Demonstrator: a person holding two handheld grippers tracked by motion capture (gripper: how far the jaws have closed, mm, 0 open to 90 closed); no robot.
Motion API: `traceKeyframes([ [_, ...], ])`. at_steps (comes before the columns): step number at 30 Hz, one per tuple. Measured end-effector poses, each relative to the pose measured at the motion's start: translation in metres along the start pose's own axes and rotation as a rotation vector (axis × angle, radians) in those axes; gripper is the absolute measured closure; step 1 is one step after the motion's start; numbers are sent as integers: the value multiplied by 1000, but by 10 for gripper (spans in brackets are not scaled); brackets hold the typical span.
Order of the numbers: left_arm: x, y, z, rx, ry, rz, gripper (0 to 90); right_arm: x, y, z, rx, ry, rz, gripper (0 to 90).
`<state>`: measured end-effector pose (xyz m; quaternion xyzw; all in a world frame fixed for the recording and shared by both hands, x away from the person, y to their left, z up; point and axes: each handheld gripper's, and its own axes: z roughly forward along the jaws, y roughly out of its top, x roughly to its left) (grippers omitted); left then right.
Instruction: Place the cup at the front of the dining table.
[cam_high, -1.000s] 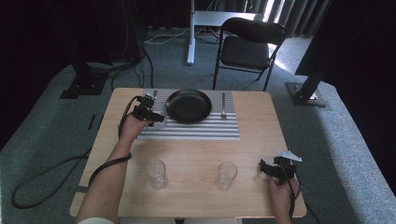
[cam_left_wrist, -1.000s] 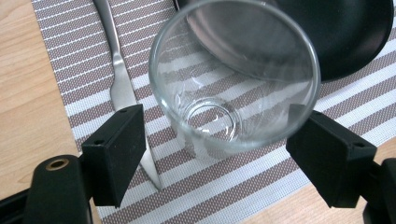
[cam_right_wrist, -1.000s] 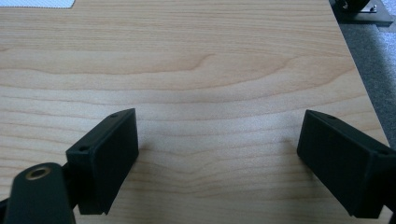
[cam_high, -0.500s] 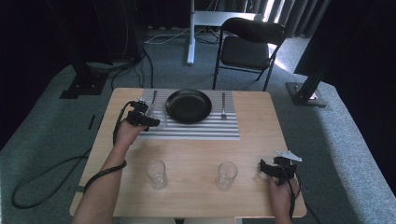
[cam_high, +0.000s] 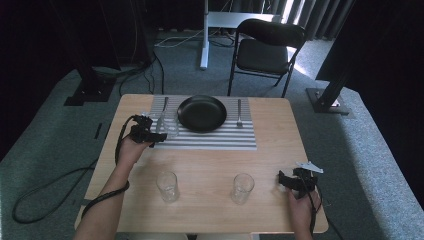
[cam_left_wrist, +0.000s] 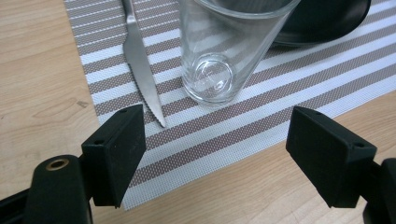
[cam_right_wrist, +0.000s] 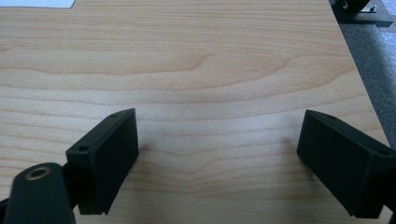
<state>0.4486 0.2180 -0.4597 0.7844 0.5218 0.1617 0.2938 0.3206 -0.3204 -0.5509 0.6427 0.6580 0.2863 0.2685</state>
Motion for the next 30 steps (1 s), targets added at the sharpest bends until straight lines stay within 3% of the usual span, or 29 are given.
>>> traceKeyframes([
  [10,10,-19,-18,-36,12,-33,207,0,0,0,0,0,0,120],
  [14,14,-28,-19,-25,12,-43,207,0,0,0,0,0,0,120],
  [18,16,-36,-21,-28,41,-40,207,0,0,0,0,0,0,120],
  [19,19,-42,-24,-40,19,-61,207,0,0,0,0,0,0,120],
  [23,20,-52,-30,-69,48,-54,207,0,0,0,0,0,1,120],
  [30,26,-73,-34,-63,56,-79,207,0,0,0,0,0,0,120],
])
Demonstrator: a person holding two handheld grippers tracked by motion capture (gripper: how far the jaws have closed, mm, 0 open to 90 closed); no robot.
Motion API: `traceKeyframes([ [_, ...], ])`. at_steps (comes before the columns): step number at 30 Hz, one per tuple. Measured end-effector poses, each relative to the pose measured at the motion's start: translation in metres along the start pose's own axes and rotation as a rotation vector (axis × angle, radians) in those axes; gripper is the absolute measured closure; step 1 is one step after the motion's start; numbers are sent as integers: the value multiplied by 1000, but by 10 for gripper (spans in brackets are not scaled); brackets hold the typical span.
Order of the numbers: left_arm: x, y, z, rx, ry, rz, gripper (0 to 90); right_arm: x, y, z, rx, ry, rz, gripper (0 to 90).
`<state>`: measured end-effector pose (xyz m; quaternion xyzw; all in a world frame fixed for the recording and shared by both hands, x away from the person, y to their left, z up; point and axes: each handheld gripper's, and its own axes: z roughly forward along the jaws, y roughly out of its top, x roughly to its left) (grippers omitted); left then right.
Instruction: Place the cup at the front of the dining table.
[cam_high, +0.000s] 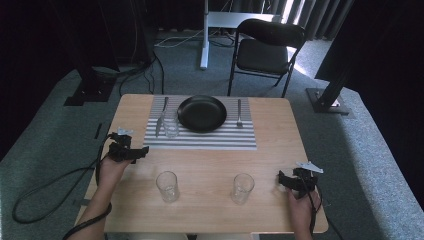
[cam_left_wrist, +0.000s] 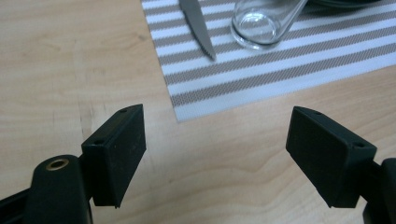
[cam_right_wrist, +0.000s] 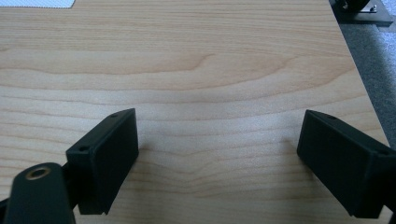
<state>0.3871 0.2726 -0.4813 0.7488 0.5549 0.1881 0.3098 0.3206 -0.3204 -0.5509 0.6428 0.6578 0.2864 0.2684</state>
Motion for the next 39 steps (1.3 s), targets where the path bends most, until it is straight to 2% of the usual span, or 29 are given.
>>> traceKeyframes([
  [3,2,-8,-1,5,-10,-9,207,0,0,0,0,0,0,120],
  [5,4,-12,-3,10,6,-5,207,0,0,0,0,0,0,120],
  [8,7,-19,-6,1,-4,-26,207,0,0,0,0,0,0,120],
  [13,11,-30,-9,3,11,-19,207,0,0,0,0,0,0,120],
  [15,13,-36,-10,4,4,-36,207,0,0,0,0,0,0,120],
  [18,15,-45,-12,-3,21,-43,207,0,0,0,0,0,0,120],
  [20,17,-50,-13,-11,18,-53,207,0,0,0,0,0,0,120],
  [29,16,-67,-22,-30,50,-47,207,0,0,0,0,0,0,120],
  [34,14,-77,-28,-41,54,-42,207,0,0,0,0,0,0,120],
  [39,17,-89,-31,-32,59,-42,207,0,0,0,0,0,2,120],
])
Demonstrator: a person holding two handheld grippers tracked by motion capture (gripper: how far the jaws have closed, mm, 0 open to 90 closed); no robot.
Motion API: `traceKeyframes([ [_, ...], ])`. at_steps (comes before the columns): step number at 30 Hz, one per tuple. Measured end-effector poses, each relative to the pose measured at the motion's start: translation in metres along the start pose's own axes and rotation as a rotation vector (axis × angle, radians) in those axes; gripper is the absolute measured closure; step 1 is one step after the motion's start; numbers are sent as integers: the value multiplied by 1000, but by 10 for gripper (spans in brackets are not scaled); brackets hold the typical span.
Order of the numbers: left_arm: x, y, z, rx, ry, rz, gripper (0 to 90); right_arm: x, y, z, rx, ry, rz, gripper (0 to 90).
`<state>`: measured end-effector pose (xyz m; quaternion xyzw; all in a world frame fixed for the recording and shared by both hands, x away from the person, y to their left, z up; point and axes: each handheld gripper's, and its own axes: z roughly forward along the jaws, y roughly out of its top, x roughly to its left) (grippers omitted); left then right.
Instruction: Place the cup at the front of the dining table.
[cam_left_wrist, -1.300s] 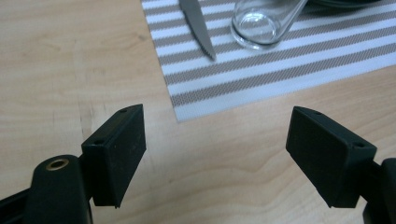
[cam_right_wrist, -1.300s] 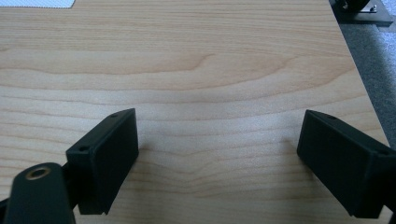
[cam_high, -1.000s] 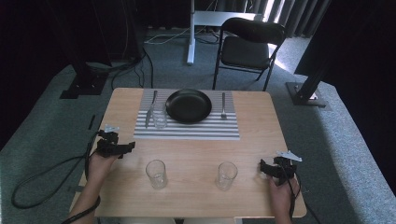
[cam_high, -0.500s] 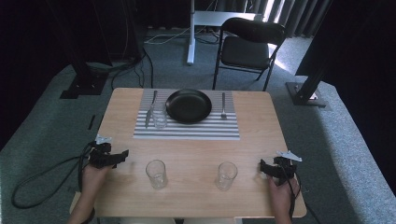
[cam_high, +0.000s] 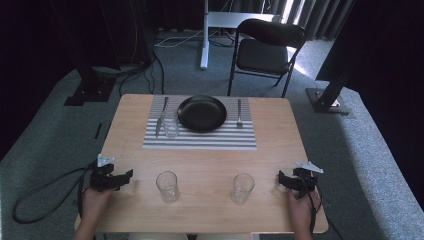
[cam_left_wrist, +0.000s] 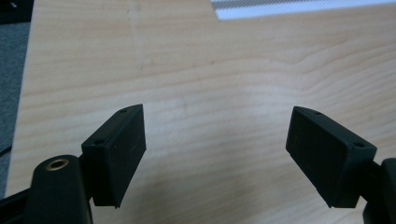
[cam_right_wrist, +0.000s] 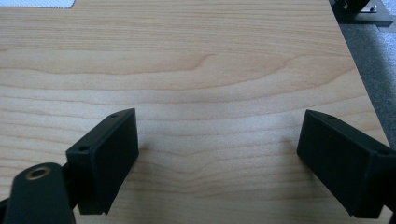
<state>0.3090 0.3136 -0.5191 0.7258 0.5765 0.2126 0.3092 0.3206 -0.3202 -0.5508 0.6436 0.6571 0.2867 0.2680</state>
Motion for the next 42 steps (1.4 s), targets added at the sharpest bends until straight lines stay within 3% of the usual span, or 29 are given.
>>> traceKeyframes([
  [12,5,-26,-9,-22,10,-25,207,0,0,0,1,0,-1,120],
  [18,7,-36,-15,-40,38,-33,207,0,0,0,1,0,-1,120],
  [20,6,-39,-18,-53,72,-32,207,0,0,0,1,0,-1,120],
  [22,6,-42,-22,-56,69,-48,207,0,0,0,1,0,-1,120],
  [30,5,-56,-29,-61,144,-69,207,0,0,0,1,0,-1,120],
  [33,5,-58,-32,-79,154,-80,207,0,0,0,1,0,-1,120],
  [42,11,-61,-27,-68,189,-112,207,0,0,0,1,0,0,120],
])
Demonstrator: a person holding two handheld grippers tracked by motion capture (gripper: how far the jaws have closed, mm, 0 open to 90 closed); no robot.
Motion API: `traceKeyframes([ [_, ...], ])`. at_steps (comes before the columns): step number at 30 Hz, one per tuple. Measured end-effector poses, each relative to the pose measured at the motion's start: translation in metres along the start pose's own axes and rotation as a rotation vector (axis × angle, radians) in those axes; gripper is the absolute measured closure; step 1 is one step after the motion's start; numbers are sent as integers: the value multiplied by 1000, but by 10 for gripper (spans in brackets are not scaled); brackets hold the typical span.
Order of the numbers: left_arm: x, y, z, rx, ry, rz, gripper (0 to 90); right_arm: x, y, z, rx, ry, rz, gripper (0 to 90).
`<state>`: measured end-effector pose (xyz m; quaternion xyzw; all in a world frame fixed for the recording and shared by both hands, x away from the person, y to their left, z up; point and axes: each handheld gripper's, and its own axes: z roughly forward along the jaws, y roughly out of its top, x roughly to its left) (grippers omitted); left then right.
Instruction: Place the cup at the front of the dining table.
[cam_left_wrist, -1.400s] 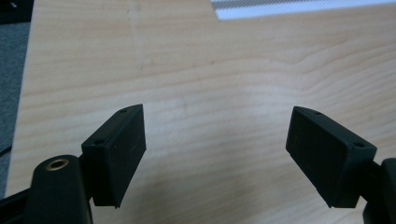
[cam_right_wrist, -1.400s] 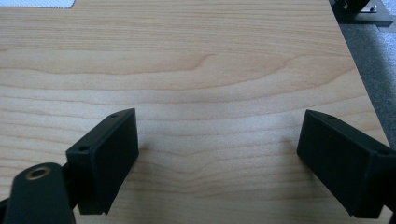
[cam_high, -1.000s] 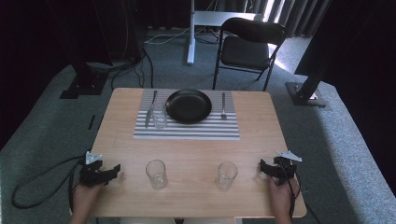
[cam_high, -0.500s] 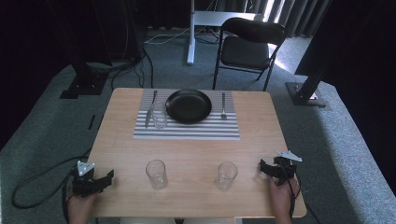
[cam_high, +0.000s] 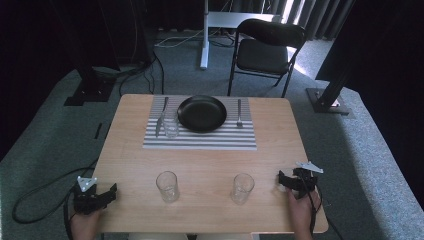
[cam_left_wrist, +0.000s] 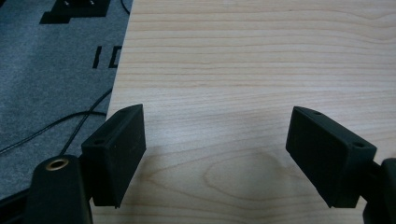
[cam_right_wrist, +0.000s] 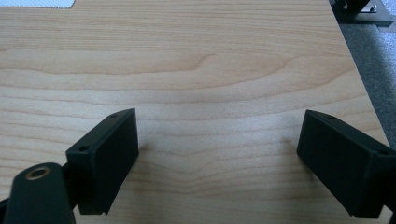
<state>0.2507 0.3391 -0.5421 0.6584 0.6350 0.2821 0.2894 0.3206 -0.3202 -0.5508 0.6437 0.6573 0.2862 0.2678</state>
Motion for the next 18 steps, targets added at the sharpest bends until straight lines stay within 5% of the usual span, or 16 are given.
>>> traceKeyframes([
  [7,0,2,1,-25,16,9,207,0,0,0,0,0,0,120],
  [18,-1,1,4,2,45,33,207,0,0,0,0,0,-1,120],
])
